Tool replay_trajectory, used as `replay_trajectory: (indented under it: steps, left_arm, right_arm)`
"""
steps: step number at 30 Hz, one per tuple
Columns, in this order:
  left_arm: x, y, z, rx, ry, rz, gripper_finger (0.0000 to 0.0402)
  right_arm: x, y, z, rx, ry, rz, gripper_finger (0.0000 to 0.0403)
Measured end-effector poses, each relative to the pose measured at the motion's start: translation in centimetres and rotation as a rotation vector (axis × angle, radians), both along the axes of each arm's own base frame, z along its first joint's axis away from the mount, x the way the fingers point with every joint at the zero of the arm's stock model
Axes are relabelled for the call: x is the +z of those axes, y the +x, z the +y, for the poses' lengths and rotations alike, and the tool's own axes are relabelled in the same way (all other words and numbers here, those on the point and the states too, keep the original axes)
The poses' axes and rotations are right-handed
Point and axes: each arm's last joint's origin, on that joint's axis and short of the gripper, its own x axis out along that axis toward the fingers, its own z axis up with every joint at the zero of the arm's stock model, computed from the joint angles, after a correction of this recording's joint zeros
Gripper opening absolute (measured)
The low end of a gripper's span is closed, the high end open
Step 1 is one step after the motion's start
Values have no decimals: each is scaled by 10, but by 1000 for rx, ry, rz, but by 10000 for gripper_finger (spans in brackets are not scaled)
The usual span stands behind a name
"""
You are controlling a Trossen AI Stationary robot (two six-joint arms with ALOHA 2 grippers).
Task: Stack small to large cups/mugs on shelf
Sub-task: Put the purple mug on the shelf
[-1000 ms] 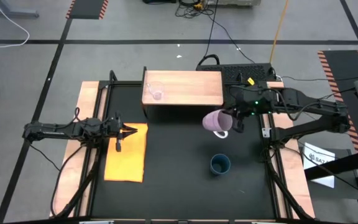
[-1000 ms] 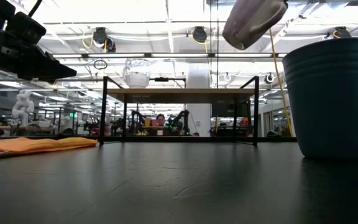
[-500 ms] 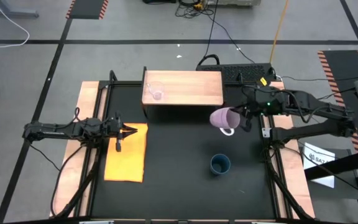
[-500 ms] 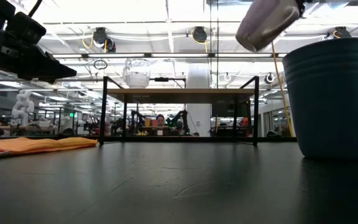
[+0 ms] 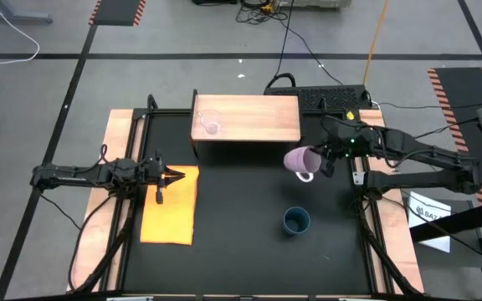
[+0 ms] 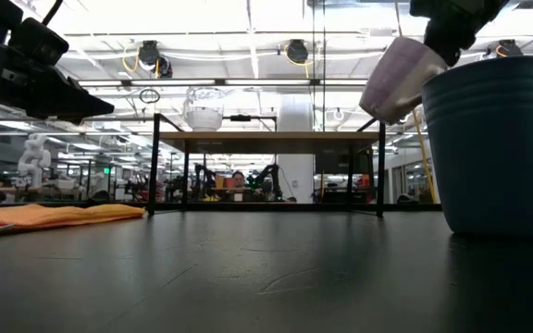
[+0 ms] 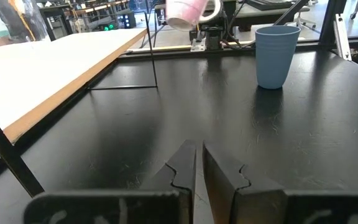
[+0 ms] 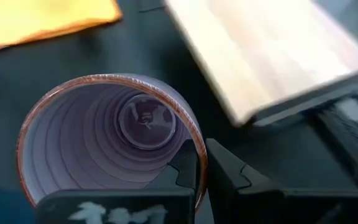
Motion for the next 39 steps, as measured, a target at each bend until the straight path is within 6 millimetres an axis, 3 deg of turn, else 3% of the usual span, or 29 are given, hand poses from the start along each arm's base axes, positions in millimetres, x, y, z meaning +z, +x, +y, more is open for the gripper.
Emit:
replay_trajectory:
  steps: [7, 23, 32, 39]
  left_arm:
    - [0, 0, 0, 0, 0, 0, 33]
    - [0, 0, 0, 0, 0, 0, 33]
    - [0, 0, 0, 0, 0, 0, 33]
    - [0, 0, 0, 0, 0, 0, 33]
  right_arm:
    - [-21, 3, -7, -10, -2, 6, 5]
    - [-6, -14, -9, 1, -72, -186, 5]
    - [-25, -14, -9, 35, -67, -237, 5]
    - [-25, -18, -7, 36, -75, -258, 5]
